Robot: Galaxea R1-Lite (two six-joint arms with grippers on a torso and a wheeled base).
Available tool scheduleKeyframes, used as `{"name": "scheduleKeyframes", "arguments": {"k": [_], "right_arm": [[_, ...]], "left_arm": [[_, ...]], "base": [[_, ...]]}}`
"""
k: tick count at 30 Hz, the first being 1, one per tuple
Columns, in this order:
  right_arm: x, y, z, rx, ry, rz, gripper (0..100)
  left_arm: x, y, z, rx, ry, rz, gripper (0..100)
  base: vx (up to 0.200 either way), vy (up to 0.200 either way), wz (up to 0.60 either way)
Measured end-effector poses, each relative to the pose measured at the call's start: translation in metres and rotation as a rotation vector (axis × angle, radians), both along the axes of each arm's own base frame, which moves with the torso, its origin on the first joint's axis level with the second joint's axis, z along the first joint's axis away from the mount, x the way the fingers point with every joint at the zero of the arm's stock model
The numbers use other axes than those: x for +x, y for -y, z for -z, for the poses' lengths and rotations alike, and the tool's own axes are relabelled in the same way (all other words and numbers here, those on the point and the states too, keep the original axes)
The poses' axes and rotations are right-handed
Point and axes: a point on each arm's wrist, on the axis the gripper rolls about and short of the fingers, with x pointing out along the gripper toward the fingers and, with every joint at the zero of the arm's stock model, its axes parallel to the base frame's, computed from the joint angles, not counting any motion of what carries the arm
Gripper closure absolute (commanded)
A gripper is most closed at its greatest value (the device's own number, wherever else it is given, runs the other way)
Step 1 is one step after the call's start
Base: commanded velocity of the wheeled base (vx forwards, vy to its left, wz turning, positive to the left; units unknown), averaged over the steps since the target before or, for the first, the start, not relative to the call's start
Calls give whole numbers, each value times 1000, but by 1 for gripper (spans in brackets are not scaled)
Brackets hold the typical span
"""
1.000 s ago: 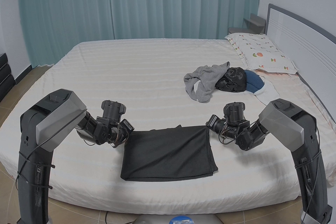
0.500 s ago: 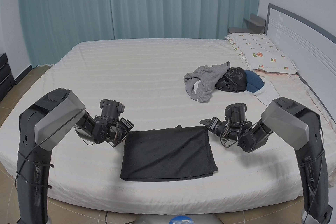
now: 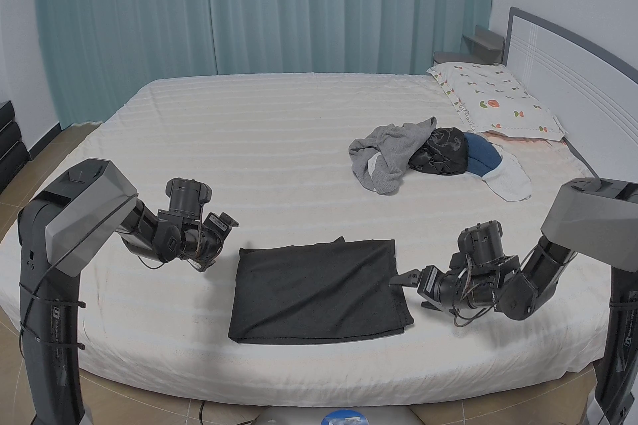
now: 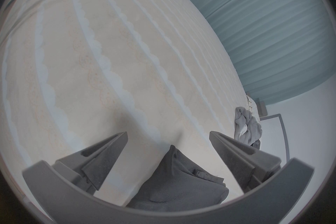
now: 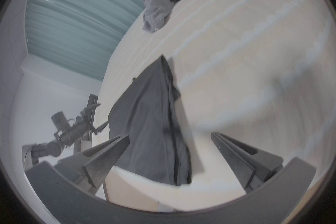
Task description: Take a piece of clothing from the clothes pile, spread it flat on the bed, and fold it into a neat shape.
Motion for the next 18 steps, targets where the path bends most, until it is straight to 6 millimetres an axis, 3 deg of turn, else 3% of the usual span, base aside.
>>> {"name": "scheduleKeyframes", "arguments": {"k": [6, 7, 18], "right_arm": [[-16, -5, -7, 6, -6, -42, 0], [-16, -6, -7, 6, -5, -45, 100], [-28, -9, 3, -80, -54, -105, 100]], "left_arm": [[-1, -7, -3, -8, 3, -11, 0], [-1, -7, -4, -8, 4, -12, 0], [0, -9, -6, -8, 10, -14, 0]], "base": [[0, 0, 0], [0, 0, 0], [0, 0, 0]]}}
